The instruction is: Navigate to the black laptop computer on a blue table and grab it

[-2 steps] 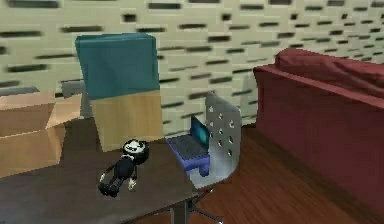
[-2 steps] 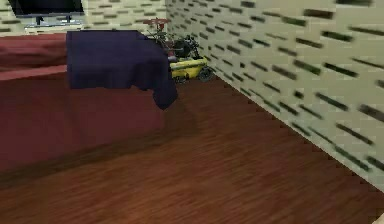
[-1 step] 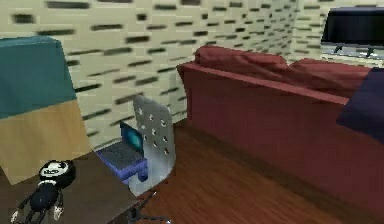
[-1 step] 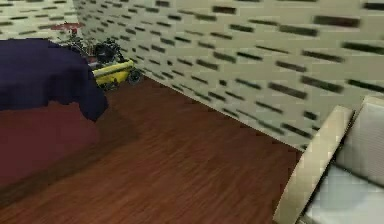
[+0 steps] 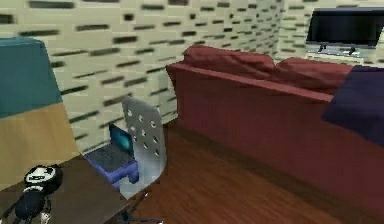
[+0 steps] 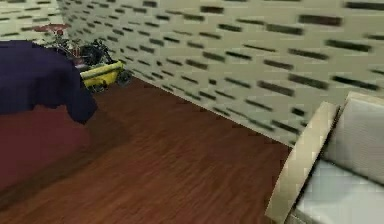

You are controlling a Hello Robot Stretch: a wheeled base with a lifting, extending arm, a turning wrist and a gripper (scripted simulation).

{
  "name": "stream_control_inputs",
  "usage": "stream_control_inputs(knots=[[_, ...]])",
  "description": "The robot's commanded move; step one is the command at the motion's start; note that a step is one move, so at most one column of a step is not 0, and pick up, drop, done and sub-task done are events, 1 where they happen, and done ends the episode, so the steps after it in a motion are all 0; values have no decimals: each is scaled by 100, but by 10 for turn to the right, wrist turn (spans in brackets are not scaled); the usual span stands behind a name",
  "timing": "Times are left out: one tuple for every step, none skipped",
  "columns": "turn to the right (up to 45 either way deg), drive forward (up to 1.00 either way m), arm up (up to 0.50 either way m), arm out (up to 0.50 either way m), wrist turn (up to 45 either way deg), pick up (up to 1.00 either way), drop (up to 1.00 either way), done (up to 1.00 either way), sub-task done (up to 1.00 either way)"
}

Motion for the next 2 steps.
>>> stream_control_inputs(knots=[[0,90,0,0,0,0,0,0,0],[-450,0,0,0,0,0,0,0,0]])
